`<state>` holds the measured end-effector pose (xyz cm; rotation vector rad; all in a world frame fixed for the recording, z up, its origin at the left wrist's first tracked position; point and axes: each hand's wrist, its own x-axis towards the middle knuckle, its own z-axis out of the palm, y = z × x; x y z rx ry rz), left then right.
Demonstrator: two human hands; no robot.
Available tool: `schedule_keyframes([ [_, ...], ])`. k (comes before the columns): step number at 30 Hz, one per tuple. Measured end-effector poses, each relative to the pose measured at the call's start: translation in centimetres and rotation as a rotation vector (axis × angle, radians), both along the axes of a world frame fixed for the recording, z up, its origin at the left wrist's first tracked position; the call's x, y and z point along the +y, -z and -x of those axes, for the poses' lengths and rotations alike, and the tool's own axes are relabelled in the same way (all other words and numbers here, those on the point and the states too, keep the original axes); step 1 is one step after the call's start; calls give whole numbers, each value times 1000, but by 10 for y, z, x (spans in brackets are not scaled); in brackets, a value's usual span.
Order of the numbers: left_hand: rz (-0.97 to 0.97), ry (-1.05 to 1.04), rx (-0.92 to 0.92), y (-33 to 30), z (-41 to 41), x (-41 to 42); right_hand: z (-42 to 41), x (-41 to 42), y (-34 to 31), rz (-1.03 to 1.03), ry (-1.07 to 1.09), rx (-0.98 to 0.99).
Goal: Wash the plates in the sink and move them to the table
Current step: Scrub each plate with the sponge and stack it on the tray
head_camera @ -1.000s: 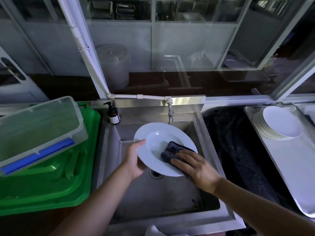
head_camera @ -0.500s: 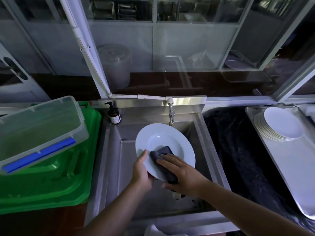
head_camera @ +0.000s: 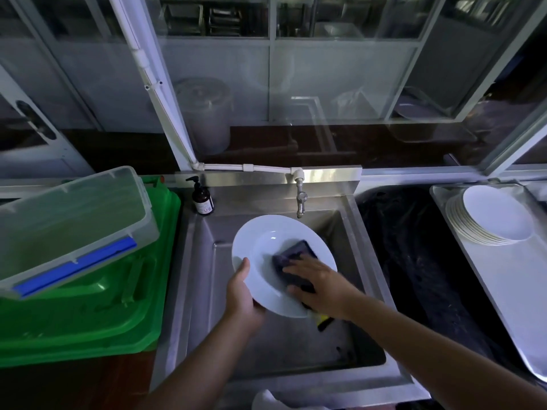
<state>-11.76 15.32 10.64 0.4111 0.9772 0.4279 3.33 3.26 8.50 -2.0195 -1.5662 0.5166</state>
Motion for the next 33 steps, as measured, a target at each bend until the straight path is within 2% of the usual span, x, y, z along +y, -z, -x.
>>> schedule_keyframes([
  [2,24,-11,38,1,-1,3,17,-13,-3,66,-120,-27],
  [4,45,-2,65,2,-2,5,28,-20,5,163,-177,-212],
  [6,48,6,73,3,-3,6,34,-22,19,114,-158,-375],
  [8,46,-7,85,5,-6,8,33,-20,23,22,-84,-459],
  [11,92,-3,86,18,-9,11,18,-16,18,-69,-9,-510],
  [16,101,96,93,39,-13,15,1,-24,18,-73,-40,-522],
  [18,-69,145,229,43,-16,21,-6,-26,16,-74,-45,-534],
  [19,-250,226,353,42,-16,23,-9,-27,16,-75,-48,-543],
  [21,-771,460,529,46,-9,27,-15,-31,17,-69,-62,-563],
  [23,-1242,731,464,49,-1,31,-21,-35,17,-79,-85,-600],
  [24,-1395,926,427,52,1,33,-23,-36,16,-86,-92,-611],
  [26,-1570,1248,405,56,-1,32,-28,-38,13,-100,-111,-616],
  [27,-1636,1322,398,55,-4,30,-30,-37,12,-110,-128,-618],
  [30,-1739,1326,360,47,-16,24,-34,-37,7,-146,-177,-620],
  [33,-1735,1254,364,40,-26,22,-40,-32,-2,-165,-162,-559],
])
